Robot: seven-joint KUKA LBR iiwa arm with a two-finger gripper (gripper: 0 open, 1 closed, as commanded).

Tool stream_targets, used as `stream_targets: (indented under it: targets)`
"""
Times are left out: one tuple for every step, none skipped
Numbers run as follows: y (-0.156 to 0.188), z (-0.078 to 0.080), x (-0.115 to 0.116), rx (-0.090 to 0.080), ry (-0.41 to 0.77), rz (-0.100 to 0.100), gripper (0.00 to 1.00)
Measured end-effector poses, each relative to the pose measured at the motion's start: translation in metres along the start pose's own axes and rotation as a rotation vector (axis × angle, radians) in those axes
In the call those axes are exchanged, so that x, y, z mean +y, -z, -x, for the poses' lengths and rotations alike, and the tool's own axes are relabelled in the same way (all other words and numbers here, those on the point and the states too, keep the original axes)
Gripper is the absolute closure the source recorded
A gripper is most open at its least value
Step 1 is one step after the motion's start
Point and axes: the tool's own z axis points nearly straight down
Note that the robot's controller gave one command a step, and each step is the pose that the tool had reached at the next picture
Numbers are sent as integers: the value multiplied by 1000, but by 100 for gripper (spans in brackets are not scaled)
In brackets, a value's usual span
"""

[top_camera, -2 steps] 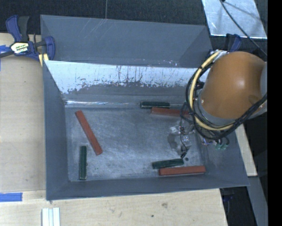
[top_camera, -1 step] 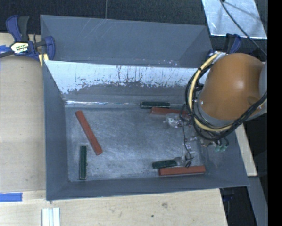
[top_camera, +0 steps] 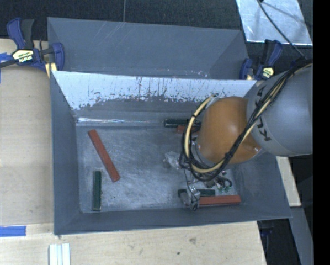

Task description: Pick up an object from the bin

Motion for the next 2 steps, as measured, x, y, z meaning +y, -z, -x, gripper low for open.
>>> stream_targets:
  targets:
    - [3,-30,-82,-7,-80,-5,0]
    - [4,-16,-36,-5,-18,0,0]
